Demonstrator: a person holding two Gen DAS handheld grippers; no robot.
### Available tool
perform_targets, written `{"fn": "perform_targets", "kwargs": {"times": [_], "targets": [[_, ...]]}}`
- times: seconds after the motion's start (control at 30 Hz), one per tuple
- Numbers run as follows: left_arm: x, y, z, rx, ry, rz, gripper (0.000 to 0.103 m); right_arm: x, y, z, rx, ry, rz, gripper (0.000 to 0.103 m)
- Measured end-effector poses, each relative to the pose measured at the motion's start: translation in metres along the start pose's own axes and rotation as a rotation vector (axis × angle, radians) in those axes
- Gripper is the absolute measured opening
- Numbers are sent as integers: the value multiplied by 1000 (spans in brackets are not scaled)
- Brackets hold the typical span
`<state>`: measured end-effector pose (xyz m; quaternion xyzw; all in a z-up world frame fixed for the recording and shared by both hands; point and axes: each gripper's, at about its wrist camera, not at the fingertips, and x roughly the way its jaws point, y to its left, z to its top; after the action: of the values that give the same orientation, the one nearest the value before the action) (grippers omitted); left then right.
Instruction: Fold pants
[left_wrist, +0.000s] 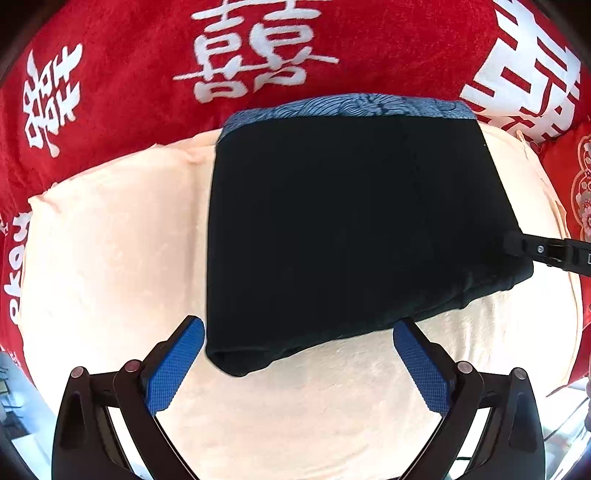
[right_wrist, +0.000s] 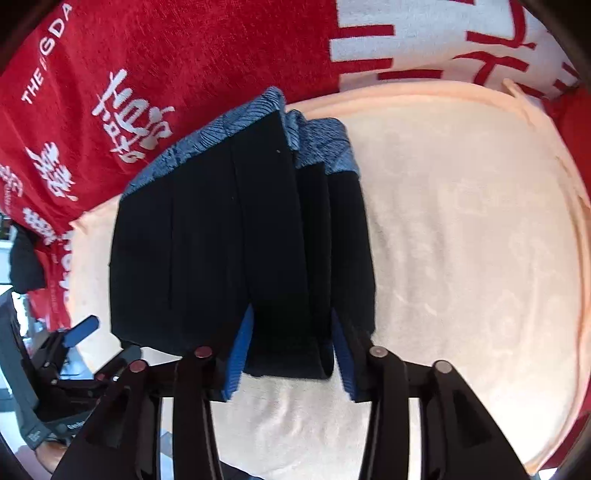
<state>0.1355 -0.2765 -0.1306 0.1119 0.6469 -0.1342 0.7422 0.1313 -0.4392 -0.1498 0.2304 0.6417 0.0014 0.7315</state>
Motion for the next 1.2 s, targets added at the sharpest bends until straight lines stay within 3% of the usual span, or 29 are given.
{"fn": "perform_targets", "kwargs": {"times": [0.37, 0.43, 0.53, 0.63, 0.73, 1.2], "targets": [[-5, 30, -7, -5, 11, -23, 103, -11, 5, -28, 84, -9, -86, 54], [-7, 36, -7, -2, 7, -19, 103, -11, 10, -35, 84, -2, -97, 61], [-9, 43, -9, 7, 4, -32, 103, -11, 27, -52, 59, 1, -117, 61], [-9, 51, -10, 22, 6, -48, 103, -10, 44, -66, 40, 1, -114, 74], [-9, 58, -11, 31, 8, -58, 103, -8, 58, -78, 40, -4, -100, 79], [7, 73, 1, -10, 30, -98, 103, -9, 67, -94, 44, -20, -58, 81]]}}
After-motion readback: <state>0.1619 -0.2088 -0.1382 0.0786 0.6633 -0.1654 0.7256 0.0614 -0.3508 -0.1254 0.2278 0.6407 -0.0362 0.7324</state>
